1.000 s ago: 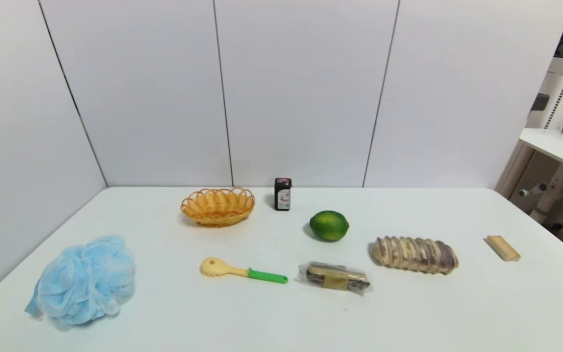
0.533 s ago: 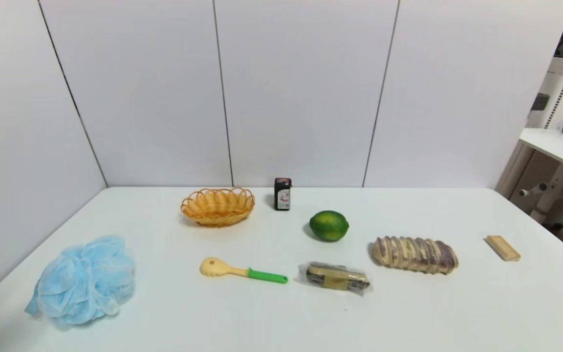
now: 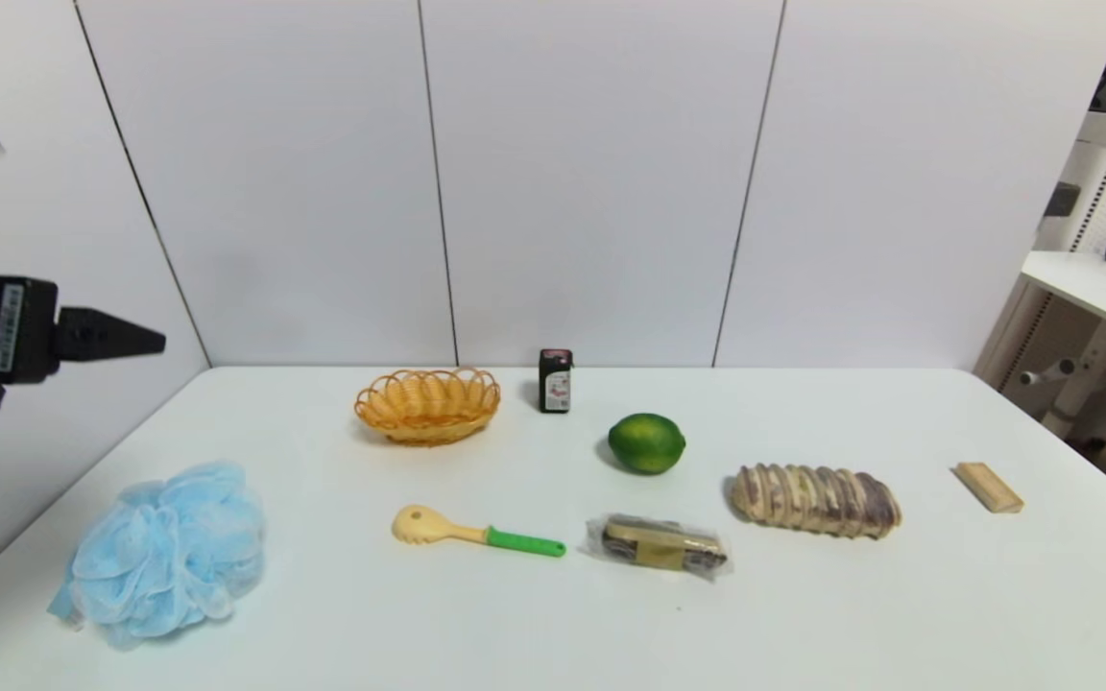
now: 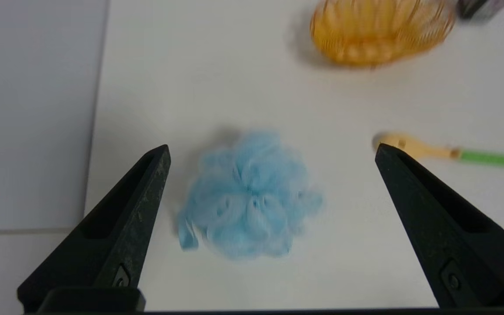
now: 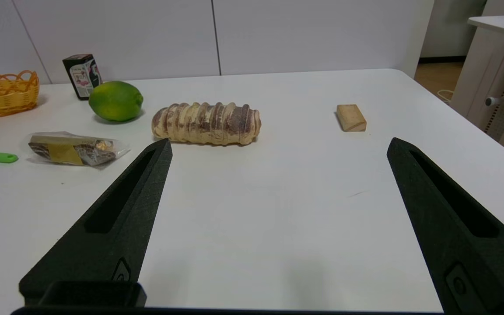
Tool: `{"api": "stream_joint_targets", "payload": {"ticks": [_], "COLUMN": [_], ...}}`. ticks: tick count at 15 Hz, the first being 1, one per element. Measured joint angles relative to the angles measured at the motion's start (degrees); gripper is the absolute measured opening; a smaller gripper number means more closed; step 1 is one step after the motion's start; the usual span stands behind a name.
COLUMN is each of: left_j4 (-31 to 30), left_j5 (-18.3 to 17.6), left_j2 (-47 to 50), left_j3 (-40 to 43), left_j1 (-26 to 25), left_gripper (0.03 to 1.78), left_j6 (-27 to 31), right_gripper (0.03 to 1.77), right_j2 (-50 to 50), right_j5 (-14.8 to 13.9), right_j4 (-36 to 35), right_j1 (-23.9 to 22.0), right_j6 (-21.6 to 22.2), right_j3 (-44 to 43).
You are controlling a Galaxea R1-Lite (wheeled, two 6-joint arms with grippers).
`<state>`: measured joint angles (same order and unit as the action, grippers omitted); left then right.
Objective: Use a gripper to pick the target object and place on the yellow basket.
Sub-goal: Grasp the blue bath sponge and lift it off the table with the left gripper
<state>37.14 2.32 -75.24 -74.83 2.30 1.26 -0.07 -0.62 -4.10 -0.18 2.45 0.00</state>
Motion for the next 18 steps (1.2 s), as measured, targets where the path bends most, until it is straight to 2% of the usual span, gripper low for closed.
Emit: {"api": "stream_joint_targets", "payload": {"ticks": [2, 4, 8, 16, 18], "left_j4": [9.19, 13.63, 14.53, 14.18, 14.09], "left_j5": [0.07, 0.55, 3.68, 3.16, 1.95], "left_j2": [-3.89, -7.06, -12.02, -19.6, -21.42], "left_j3": [-0.69, -0.78, -0.78, 0.02, 0.07], "left_j1": [-0.02, -0.74, -1.93, -3.27, -3.24], "left_gripper": [1.69, 1.69, 1.69, 1.69, 1.69], "left_j6": [0.11, 0.0, -0.41, -1.39, -1.23], "right_gripper": [1.7, 1.7, 1.7, 1.7, 1.7], "right_j2": [0.0, 0.0, 0.0, 0.0, 0.0], "right_j5": [0.0, -0.04, -0.04, -0.01, 0.0], "right_j4": [0.0, 0.0, 0.02, 0.02, 0.02], "right_j1": [0.0, 0.0, 0.0, 0.0, 0.0], "right_j6": [-0.02, -0.02, -0.02, -0.02, -0.02], "right_j3": [0.0, 0.0, 0.0, 0.0, 0.0]}}
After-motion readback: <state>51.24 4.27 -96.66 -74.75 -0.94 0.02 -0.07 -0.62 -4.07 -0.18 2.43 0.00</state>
